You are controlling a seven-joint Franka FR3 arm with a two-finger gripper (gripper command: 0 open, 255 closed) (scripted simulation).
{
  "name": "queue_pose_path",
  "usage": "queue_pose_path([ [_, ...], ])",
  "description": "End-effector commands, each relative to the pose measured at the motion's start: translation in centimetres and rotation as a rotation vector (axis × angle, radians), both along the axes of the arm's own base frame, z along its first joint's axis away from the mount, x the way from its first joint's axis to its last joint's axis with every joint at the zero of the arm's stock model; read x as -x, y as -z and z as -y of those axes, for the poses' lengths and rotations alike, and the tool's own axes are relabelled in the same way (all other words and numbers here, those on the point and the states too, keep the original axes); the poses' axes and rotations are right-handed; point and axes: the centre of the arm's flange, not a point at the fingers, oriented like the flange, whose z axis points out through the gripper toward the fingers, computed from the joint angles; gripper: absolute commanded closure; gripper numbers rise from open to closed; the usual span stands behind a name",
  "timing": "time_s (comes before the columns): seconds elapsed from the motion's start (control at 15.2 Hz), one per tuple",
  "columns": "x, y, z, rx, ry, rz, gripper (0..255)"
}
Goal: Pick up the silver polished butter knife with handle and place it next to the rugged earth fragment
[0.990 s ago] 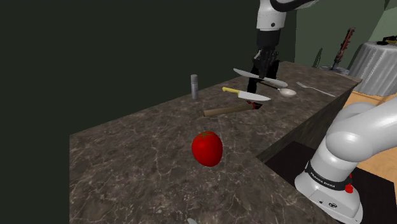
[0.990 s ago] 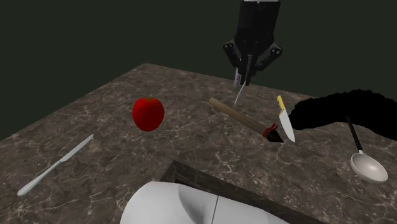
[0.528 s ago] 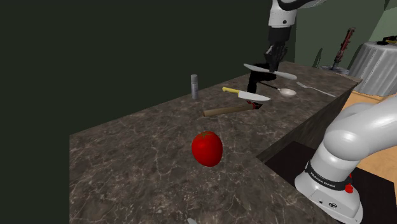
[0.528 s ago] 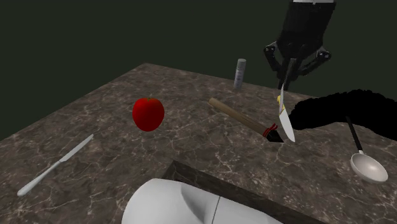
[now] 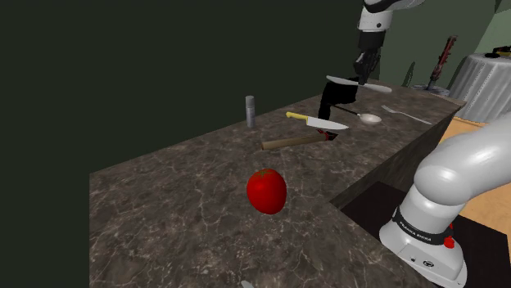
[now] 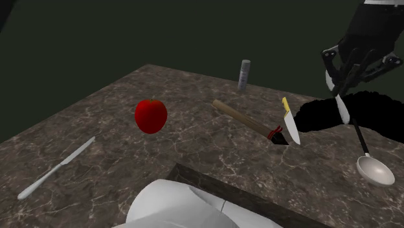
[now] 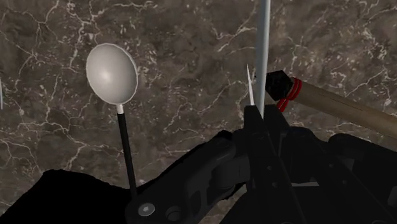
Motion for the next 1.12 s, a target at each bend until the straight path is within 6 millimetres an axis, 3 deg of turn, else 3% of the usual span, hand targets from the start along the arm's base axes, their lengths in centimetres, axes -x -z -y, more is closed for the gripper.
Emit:
queue_pose_path([
  [0.0, 0.2, 0.1, 2.7, 0.001, -0.001, 0.000, 255],
  [1.06, 1.2, 0.1, 23.8, 0.001, -0.001, 0.000, 255],
])
